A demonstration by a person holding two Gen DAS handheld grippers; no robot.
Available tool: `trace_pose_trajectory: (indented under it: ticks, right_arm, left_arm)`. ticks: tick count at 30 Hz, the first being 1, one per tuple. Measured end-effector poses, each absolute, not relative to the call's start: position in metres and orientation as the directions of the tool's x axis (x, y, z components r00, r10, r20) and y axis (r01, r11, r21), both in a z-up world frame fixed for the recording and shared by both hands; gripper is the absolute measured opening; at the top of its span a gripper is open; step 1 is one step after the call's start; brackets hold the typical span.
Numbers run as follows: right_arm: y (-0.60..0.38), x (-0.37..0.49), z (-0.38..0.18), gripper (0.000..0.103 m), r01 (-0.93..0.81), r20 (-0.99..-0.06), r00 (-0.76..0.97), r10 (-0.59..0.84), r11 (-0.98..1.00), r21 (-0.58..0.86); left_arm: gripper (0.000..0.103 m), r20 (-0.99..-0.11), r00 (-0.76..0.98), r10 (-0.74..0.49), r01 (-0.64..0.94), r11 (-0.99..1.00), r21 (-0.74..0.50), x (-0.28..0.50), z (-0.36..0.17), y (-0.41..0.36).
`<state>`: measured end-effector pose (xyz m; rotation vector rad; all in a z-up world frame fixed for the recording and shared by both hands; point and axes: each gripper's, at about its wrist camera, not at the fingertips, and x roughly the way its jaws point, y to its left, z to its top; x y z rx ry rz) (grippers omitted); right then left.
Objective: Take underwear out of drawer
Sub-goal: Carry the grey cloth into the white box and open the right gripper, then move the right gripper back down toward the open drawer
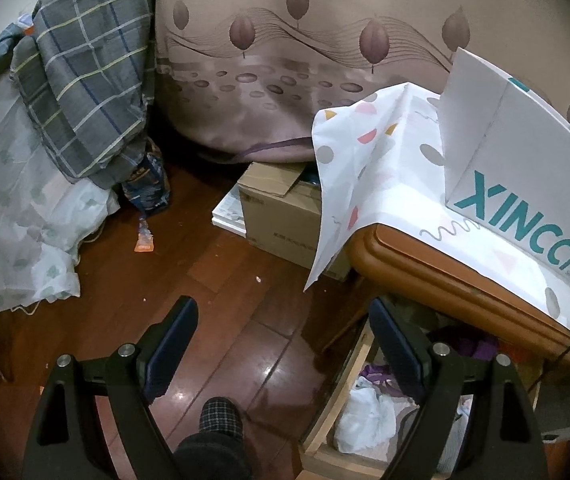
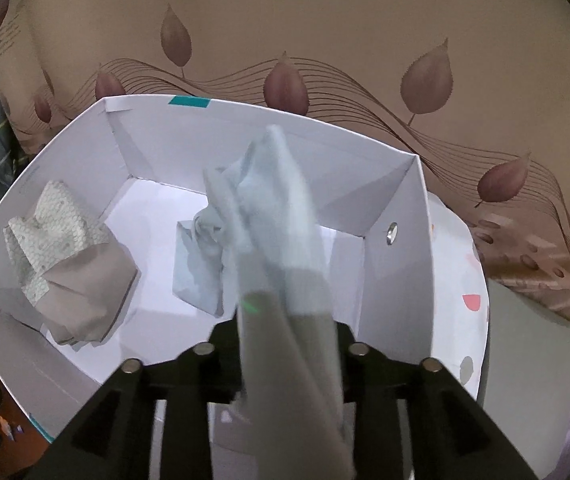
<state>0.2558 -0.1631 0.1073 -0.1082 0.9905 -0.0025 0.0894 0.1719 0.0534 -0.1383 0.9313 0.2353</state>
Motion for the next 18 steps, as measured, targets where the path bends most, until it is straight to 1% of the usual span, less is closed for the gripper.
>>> trace_pose_trajectory:
  ticks: [1, 2, 3, 6, 10, 13, 18]
  right_arm:
    - [-0.160, 0.255, 0.108, 0.042, -0.051, -0.832, 0.553, -0.051, 0.994, -0.094]
    - [-0.159, 0.254, 0.110, 0.052, -0.048, -0.826, 0.561, -0.058, 0.994, -0.103]
    - [-0.158, 0.252, 0.114, 0.057, -0.041, -0.815, 0.575, -0.066, 0.993, -0.110]
    - [-0.157, 0.245, 0.130, 0.057, -0.019, -0.780, 0.620, -0.087, 0.992, -0.125]
    - [-0.166, 0.229, 0.156, 0.057, -0.007, -0.748, 0.661, -0.063, 0.996, -0.091]
    - [-0.170, 0.210, 0.172, 0.057, -0.021, -0.726, 0.686, -0.056, 0.995, -0.096]
    - [-0.174, 0.173, 0.180, 0.057, -0.071, -0.724, 0.689, -0.021, 0.993, -0.096]
  left_arm:
    - [0.085, -0.808, 0.573, 0.138, -0.256, 0.966, -0.017, 0.089, 0.053, 0.172]
    - [0.085, -0.806, 0.576, 0.135, -0.252, 0.968, -0.018, 0.089, 0.054, 0.171]
    - [0.085, -0.806, 0.576, 0.136, -0.250, 0.968, -0.016, 0.089, 0.054, 0.171]
    - [0.085, -0.807, 0.576, 0.130, -0.243, 0.970, -0.017, 0.089, 0.053, 0.170]
    - [0.086, -0.808, 0.576, 0.124, -0.230, 0.973, -0.015, 0.089, 0.052, 0.166]
    - [0.086, -0.808, 0.577, 0.122, -0.215, 0.977, -0.006, 0.089, 0.051, 0.161]
    - [0.086, -0.811, 0.570, 0.127, -0.194, 0.981, 0.018, 0.091, 0.048, 0.153]
